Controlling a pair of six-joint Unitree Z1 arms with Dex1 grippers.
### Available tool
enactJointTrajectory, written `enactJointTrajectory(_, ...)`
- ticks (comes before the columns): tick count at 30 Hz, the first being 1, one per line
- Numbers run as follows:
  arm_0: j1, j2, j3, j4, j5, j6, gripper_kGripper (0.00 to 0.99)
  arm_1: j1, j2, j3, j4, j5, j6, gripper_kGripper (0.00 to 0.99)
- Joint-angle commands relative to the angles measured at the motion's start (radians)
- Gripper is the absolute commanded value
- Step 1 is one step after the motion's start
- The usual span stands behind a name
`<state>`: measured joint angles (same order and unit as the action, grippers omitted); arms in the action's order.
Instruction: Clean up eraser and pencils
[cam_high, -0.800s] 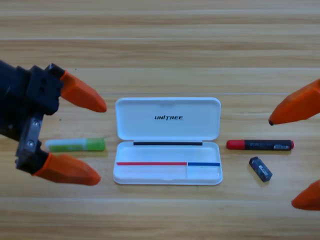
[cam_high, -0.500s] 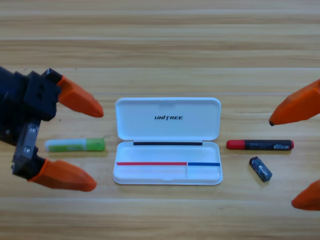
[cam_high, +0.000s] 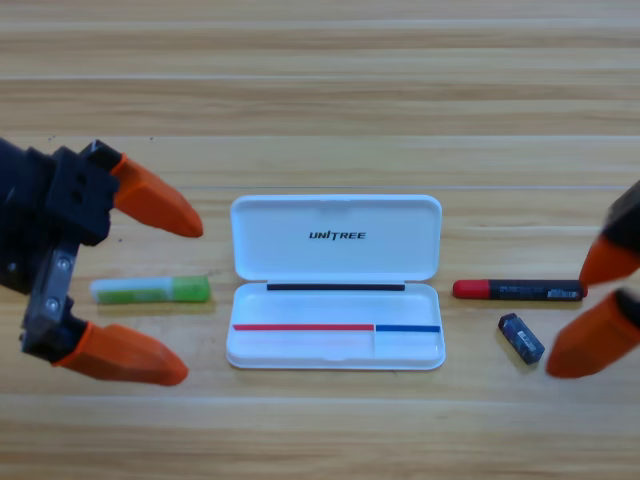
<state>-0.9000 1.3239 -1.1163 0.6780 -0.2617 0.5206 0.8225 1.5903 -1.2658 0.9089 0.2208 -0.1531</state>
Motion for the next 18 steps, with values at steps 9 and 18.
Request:
enactJointTrajectory(9,-0.017,0.017,-0.166,0.222,0.237,0.133,0.990,-0.089,0.361,-0.058,-0.027,-0.149,0.083,0.986)
enactJointTrajectory(18,0.000,0.023,-0.237,0.341,0.418,0.234,0.990,-0.089,0.442,-0.078,-0.071,-0.178,0.081,0.893)
